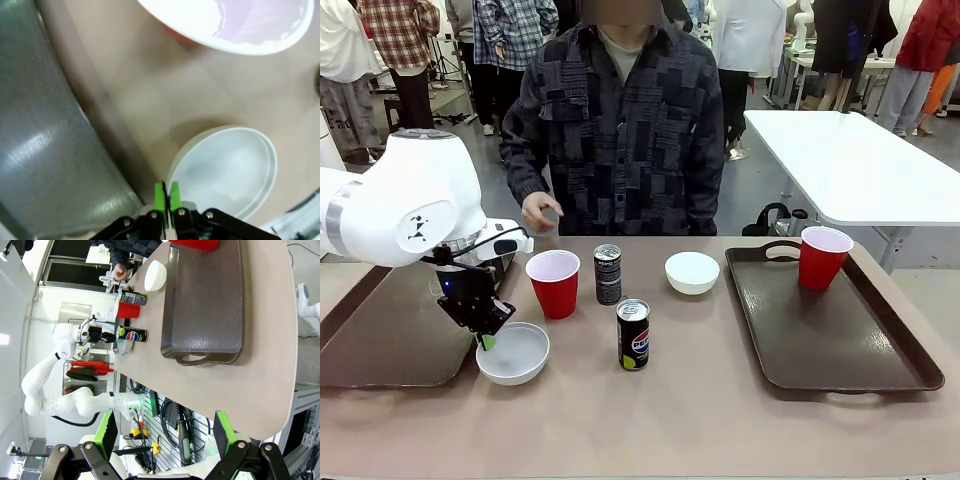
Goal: Prepare tableware on both trays.
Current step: Pick up a Picnic Bowl from the table and place it on a Handle tray.
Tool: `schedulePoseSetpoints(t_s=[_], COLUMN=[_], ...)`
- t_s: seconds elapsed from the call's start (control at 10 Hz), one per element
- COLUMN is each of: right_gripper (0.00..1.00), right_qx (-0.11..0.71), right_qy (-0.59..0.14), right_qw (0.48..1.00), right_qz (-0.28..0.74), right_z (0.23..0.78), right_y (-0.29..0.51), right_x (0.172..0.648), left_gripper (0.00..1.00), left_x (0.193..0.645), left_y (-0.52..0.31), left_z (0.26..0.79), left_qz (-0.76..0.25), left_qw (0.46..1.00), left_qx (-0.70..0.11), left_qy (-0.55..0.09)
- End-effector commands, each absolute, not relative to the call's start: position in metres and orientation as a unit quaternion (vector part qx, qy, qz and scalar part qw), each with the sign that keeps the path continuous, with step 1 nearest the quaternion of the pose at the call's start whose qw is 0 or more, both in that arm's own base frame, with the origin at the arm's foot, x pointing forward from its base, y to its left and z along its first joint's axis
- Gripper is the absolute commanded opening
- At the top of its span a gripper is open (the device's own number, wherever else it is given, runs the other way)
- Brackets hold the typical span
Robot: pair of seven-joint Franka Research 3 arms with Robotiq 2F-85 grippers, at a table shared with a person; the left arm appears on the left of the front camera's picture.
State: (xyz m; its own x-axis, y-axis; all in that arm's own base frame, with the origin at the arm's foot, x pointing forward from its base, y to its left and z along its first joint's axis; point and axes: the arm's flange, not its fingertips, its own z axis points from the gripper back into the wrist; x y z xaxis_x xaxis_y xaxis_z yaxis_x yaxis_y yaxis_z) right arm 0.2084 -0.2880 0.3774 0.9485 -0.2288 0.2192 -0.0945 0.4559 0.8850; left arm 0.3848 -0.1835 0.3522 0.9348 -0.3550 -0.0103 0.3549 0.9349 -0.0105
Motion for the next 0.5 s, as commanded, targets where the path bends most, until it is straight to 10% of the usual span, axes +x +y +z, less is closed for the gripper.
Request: schedulePoseSetpoints(t_s=[0.0, 0.4], right_gripper=[1.00, 1.00], right_qx=[0.523, 0.523], right_qy=[-0.159, -0.159], right_qw=[0.837, 0.837], right_qz=[-0.039, -0.039], right_z=[0.377, 0.377], right_y=[-0.289, -0.289], right_x=[0.207, 0.207], left_gripper=[0.00, 0.00], left_x=[0.360, 0.345], left_y=[-0.173, -0.093], left_z=[0.395, 0.472], left_qz=[-0.165, -0.118], left_qw=[0.986, 0.992], left_qx=[-0.014, -0.022], left_qy=[0.010, -0.036])
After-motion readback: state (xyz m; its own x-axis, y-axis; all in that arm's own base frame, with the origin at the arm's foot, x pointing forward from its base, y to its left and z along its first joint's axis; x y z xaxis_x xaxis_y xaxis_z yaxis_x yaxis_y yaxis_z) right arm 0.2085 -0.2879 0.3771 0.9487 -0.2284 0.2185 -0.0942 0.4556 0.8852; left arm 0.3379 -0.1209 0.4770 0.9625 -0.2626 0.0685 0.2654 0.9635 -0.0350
